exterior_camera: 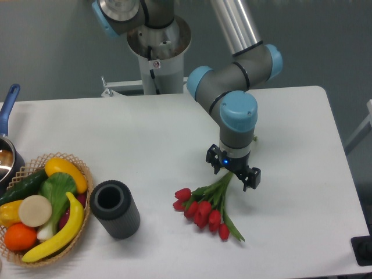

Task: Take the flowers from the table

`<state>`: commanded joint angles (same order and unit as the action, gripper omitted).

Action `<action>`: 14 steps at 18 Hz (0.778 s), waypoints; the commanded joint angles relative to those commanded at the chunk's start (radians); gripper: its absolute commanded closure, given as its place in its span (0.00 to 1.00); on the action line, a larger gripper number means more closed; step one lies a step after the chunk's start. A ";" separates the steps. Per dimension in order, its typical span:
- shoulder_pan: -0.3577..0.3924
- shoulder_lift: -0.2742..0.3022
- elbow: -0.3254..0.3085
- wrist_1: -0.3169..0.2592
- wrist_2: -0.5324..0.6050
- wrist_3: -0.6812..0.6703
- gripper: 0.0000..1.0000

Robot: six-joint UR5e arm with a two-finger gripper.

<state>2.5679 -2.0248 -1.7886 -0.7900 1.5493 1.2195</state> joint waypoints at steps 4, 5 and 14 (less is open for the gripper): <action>0.000 -0.008 -0.020 0.000 0.000 0.000 0.00; 0.000 -0.012 -0.023 0.000 0.000 0.000 0.00; 0.000 -0.025 -0.026 -0.002 0.002 0.000 0.69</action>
<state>2.5679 -2.0494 -1.8147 -0.7915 1.5509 1.2195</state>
